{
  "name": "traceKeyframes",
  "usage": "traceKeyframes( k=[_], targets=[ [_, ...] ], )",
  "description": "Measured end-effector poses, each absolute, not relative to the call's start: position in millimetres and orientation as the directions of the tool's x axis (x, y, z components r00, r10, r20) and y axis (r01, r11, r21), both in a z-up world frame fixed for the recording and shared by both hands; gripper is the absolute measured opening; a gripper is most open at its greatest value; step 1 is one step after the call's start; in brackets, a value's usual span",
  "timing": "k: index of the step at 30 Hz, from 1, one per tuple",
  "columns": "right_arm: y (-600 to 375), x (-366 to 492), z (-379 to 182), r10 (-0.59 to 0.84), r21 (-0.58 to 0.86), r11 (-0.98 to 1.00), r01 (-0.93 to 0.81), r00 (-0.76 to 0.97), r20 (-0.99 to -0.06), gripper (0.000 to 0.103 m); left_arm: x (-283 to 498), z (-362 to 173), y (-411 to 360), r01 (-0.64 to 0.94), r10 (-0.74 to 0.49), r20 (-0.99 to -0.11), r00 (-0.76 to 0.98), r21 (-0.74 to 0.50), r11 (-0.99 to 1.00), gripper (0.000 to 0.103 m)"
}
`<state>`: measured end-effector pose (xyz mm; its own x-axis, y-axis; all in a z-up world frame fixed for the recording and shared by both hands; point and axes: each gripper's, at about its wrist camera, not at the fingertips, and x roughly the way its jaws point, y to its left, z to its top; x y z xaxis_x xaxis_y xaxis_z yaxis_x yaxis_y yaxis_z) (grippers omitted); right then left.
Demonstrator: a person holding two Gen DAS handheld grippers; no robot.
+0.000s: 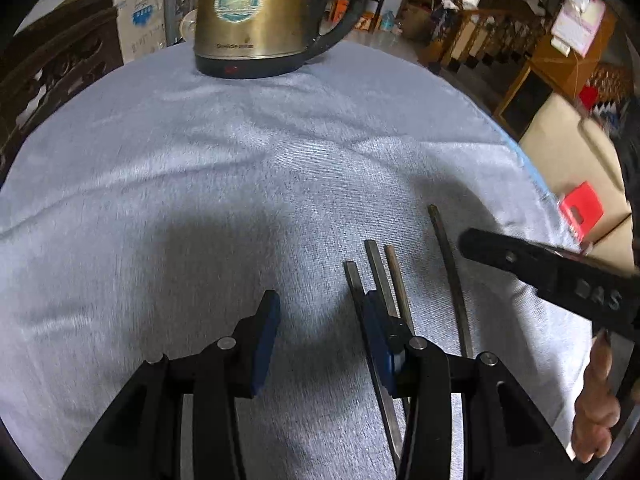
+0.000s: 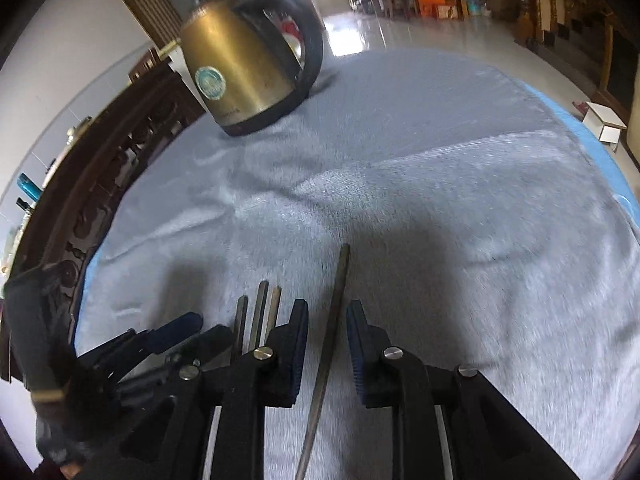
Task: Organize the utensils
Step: 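Grasp a remaining chopstick with the left tool while the right tool grasps another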
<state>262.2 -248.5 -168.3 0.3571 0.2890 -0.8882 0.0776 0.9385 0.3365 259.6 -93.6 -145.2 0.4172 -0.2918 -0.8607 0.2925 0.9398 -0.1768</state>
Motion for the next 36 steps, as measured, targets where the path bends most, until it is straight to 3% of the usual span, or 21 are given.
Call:
traceKeyframes(
  k=[6,10,12,14,15,19,27,36],
  targets=[
    [-239.0,288.2,-190.9,0.248,0.276,0.956,0.096,0.232,-0.941,0.025,265.3,-144.8,-103.6,0.320,-0.269,-0.870,0.414,-0.138,0.938,0.044],
    [-232.6,289.5,-191.5,0.203,0.228,0.971,0.073,0.254,-0.946,0.022,268.4,-146.2,-114.5,0.333,-0.222,-0.874,0.432,-0.074,0.940,0.043],
    [-228.3,288.1,-191.5,0.148,0.165,0.985,0.047,0.261,-0.954,0.009,269.2,-146.7,-120.0,0.340,-0.193,-0.874,0.445,-0.035,0.940,0.037],
    [-230.5,285.7,-191.8,0.149,0.168,0.985,0.050,0.269,-0.952,0.009,270.7,-146.2,-120.3,0.347,-0.194,-0.873,0.448,-0.030,0.937,0.016],
    [-233.4,283.4,-191.5,0.155,0.178,0.982,0.062,0.274,-0.949,0.008,272.0,-146.3,-119.4,0.349,-0.205,-0.874,0.441,-0.043,0.936,0.011],
    [-244.7,271.9,-184.2,0.189,0.223,0.972,0.071,0.322,-0.928,0.007,272.5,-146.9,-104.6,0.340,-0.270,-0.862,0.428,-0.123,0.932,0.006],
    [-272.4,222.0,-128.1,0.236,0.321,0.944,0.074,0.528,-0.816,0.007,238.8,-116.7,-39.5,0.221,-0.302,-0.792,0.531,-0.215,0.951,0.006],
    [-271.5,153.9,-75.6,0.209,0.367,0.926,0.088,0.689,-0.693,0.007,184.6,-67.9,17.9,0.112,-0.252,-0.708,0.659,-0.240,0.964,0.006]
  ],
)
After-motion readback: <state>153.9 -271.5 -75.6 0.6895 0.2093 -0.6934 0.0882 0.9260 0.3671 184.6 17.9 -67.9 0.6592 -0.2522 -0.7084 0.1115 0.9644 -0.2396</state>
